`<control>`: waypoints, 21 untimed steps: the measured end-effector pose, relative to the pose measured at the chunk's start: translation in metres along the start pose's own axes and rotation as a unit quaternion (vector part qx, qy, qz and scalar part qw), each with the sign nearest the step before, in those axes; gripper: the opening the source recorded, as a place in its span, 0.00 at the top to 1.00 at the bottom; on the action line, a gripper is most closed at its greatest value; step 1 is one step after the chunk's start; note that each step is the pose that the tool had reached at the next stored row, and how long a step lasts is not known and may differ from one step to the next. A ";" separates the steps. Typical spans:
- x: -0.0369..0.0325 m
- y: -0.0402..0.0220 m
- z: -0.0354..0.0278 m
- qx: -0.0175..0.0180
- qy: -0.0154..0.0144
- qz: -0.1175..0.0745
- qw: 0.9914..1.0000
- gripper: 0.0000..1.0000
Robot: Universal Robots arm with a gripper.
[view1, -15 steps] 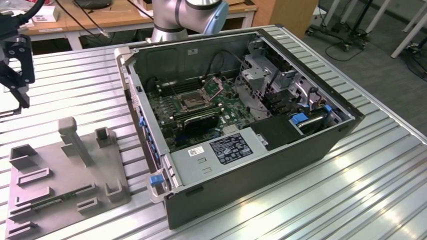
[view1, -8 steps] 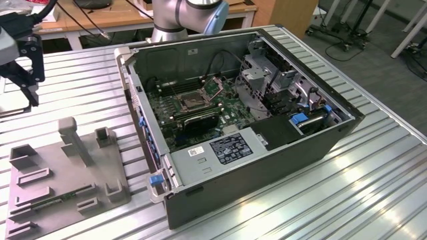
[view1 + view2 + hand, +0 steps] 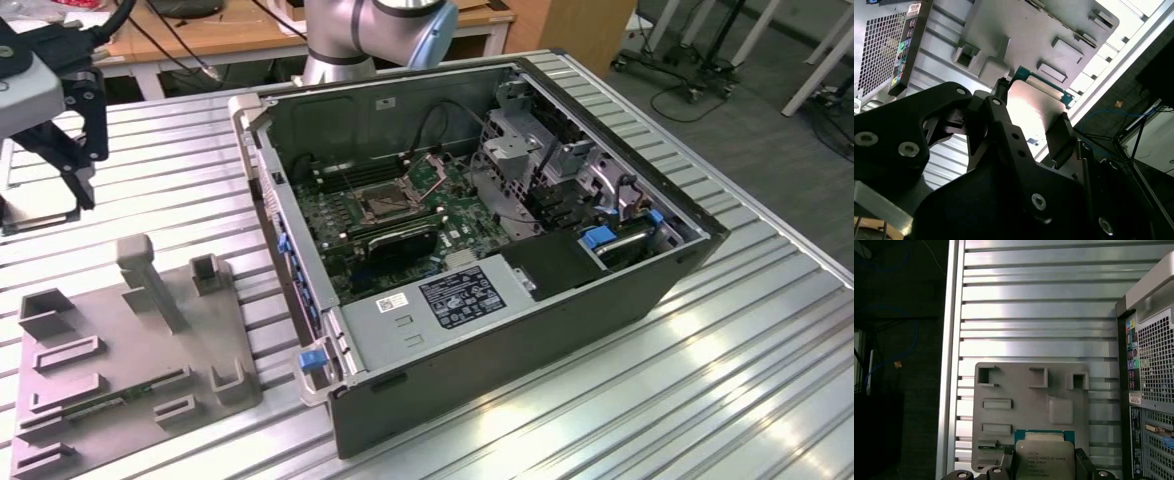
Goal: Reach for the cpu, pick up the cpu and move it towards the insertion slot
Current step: 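Pick up the cpu and move it towards the insertion slot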
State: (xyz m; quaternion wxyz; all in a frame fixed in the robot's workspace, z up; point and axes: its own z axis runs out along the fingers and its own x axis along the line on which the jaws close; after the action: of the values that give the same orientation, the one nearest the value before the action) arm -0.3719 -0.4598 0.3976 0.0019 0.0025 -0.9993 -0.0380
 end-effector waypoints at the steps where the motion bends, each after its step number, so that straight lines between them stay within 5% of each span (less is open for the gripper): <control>1: -0.0013 0.0000 0.0000 0.000 0.000 0.000 1.000 0.46; 21: -0.0244 -0.0001 0.0000 0.000 0.000 0.000 1.000 0.46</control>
State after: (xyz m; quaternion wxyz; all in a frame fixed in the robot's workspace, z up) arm -0.3474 -0.4598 0.3974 0.0019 0.0025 -0.9993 -0.0379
